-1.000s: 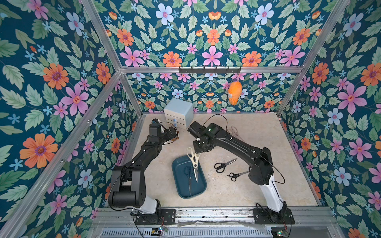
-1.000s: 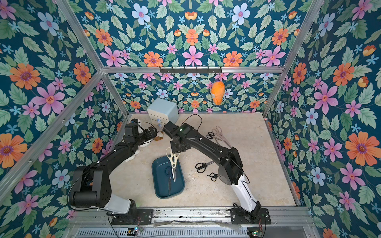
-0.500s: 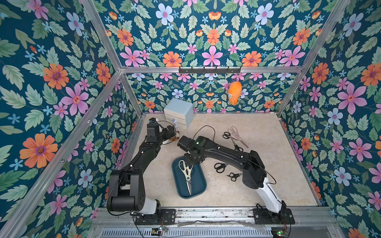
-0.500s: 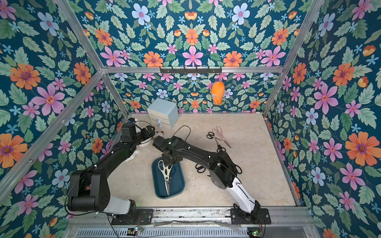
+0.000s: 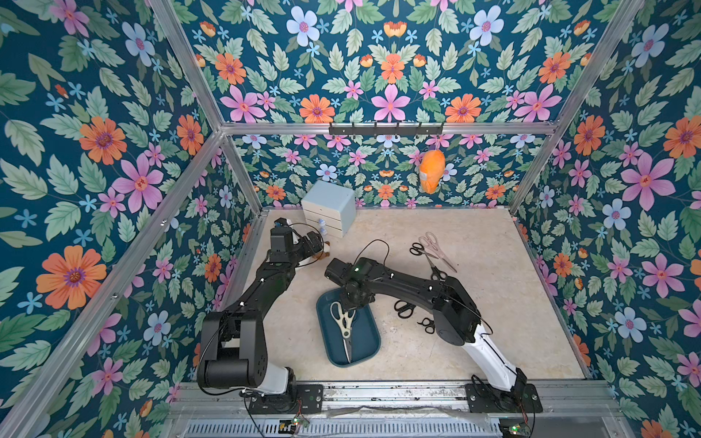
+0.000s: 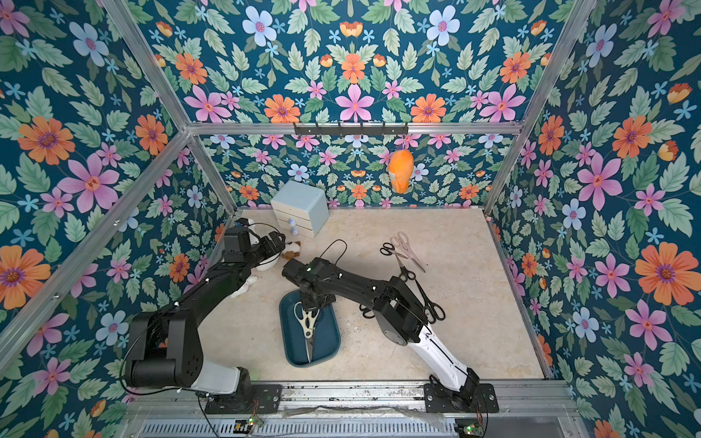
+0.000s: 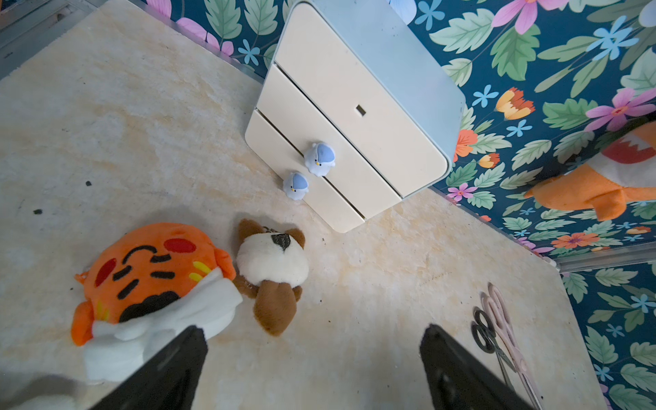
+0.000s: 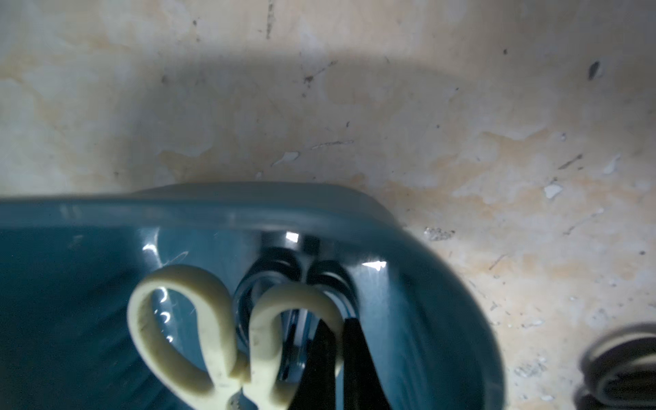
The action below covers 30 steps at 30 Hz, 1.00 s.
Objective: Put the scissors into the storage box
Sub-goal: Adjust the storage box at the center of the board.
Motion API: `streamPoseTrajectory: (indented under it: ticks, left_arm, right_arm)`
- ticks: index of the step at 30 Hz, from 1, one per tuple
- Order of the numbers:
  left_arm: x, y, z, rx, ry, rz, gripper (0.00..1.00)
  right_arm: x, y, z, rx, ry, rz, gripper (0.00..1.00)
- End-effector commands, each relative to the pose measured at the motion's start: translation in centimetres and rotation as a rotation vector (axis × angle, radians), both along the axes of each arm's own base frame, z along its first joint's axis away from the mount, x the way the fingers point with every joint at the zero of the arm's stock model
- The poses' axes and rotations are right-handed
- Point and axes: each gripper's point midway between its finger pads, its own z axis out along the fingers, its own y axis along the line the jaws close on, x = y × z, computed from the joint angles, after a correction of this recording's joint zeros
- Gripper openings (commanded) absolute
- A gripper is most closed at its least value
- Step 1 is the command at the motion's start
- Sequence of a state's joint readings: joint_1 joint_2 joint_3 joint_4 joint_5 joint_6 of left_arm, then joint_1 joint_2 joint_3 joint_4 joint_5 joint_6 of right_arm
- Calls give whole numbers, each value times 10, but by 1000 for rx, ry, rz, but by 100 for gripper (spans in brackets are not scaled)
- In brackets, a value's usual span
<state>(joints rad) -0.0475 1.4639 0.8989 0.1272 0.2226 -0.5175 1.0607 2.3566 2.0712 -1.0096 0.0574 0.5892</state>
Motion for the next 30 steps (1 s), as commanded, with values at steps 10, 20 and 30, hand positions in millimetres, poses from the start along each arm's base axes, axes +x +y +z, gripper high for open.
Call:
streamPoseTrajectory:
  ticks: [10,20,30]
  left_arm:
    - [2,0,4,-5,-20,-3,99]
    - [2,0,5,-6,-20,-2,99]
    - [2,0,3,1,-18,-7,99]
  right_arm:
    - [32,-37,-5,-81,-17,-89,0]
    - [41,-38,-7,-89,-19,-88,21]
    - [49,-22,58,60,-104,-57,39]
